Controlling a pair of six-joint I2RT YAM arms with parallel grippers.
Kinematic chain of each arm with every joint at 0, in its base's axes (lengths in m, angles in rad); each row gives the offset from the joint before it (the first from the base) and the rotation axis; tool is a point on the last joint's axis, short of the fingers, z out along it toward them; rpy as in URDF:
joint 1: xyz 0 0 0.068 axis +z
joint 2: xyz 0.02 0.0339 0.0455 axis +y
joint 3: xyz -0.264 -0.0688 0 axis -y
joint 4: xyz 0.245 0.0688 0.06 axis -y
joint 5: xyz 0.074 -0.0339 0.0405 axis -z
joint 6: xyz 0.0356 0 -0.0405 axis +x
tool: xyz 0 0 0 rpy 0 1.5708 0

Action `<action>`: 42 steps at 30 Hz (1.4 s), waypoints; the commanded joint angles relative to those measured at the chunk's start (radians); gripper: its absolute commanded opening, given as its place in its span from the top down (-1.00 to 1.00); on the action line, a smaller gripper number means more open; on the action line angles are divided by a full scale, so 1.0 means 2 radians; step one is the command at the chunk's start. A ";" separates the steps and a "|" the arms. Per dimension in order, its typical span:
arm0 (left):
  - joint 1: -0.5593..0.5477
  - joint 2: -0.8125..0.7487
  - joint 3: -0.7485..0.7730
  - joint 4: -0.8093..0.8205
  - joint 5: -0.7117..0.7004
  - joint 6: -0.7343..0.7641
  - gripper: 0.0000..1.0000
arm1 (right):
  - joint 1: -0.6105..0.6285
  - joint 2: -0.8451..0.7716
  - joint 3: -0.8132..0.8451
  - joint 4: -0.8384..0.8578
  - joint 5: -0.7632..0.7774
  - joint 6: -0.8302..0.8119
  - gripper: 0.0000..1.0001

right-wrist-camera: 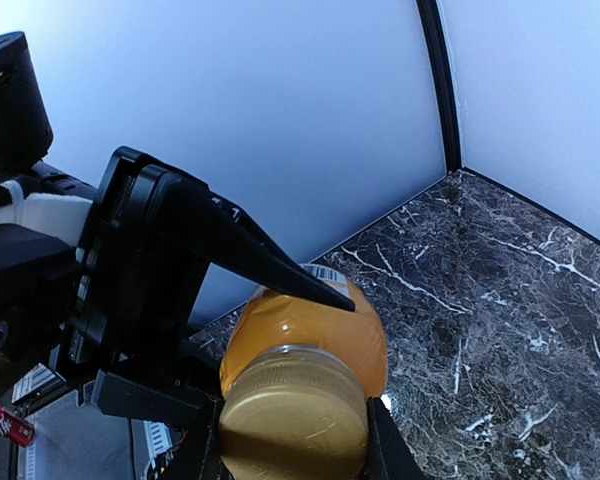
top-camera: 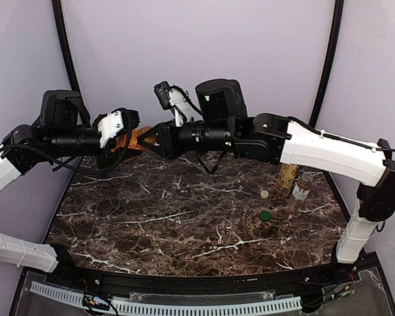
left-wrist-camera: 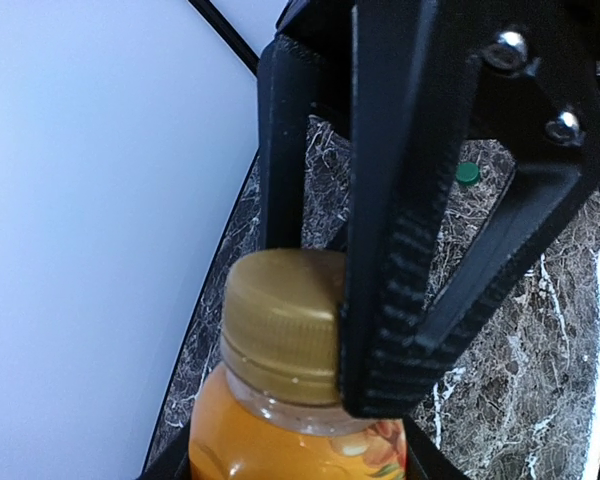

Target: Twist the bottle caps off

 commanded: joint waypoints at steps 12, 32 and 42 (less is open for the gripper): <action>-0.005 -0.031 -0.049 -0.040 0.060 -0.004 -0.56 | -0.008 -0.074 -0.088 0.071 -0.098 -0.055 1.00; -0.005 -0.020 -0.028 -0.028 0.047 0.013 0.18 | -0.017 -0.086 -0.099 0.058 -0.062 0.000 -0.33; -0.014 -0.029 -0.071 0.069 -0.117 0.108 0.32 | -0.033 -0.096 -0.108 0.047 -0.060 0.097 -0.64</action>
